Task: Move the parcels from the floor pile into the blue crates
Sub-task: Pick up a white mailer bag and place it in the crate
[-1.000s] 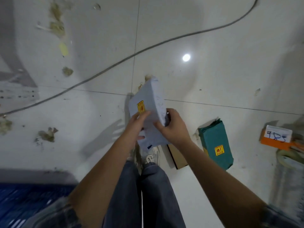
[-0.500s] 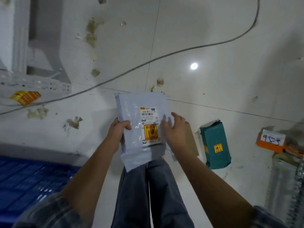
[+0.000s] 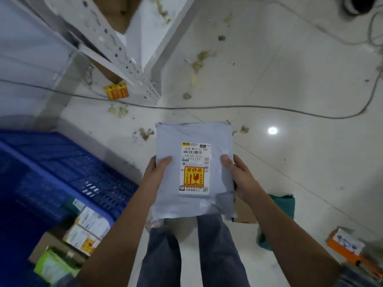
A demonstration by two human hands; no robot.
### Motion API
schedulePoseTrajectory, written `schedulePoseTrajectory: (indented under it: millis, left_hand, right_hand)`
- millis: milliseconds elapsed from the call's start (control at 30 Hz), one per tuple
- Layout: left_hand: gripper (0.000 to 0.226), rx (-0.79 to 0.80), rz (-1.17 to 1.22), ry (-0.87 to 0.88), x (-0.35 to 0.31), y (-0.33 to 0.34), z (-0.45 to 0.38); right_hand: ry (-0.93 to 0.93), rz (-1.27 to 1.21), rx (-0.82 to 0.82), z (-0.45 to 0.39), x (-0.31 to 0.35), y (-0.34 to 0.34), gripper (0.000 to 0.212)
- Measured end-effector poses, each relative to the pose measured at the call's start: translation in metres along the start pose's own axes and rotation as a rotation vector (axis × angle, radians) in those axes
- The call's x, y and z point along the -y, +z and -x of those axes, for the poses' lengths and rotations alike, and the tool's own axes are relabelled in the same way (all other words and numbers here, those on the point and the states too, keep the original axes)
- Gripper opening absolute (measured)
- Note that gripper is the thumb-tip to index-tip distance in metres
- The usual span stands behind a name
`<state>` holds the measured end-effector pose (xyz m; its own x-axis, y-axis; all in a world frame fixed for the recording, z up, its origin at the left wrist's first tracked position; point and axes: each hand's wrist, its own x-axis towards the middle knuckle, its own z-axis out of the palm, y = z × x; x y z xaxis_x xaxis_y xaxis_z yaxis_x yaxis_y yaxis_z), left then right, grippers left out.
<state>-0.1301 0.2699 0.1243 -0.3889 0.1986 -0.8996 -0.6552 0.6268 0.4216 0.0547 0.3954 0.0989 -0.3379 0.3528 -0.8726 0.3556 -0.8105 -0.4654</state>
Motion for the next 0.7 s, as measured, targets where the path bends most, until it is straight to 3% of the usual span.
schedulePoseTrajectory:
  millis: [233,333,500,567,700]
  left_hand:
    - [0.024,-0.144,0.090,0.128,0.025,-0.087,0.012]
    - [0.029,-0.144,0.287,0.115,0.043,-0.133,0.016]
    - [0.016,-0.248,0.431,0.114,0.083,-0.232,0.037]
    - [0.019,-0.291,0.465,0.115,0.103,-0.279,0.045]
    - [0.019,-0.356,0.518,0.114,0.138,-0.373,0.054]
  right_hand:
    - [-0.037,0.125,0.058,0.010,-0.015,0.085,0.042]
    - [-0.050,0.176,0.065,0.021,-0.036,0.127,0.052]
    - [-0.035,0.295,0.125,0.047,-0.087,0.215,0.064]
    - [-0.021,0.367,0.180,0.057,-0.109,0.257,0.058]
    - [-0.073,0.576,0.261,0.073,-0.142,0.350,0.024]
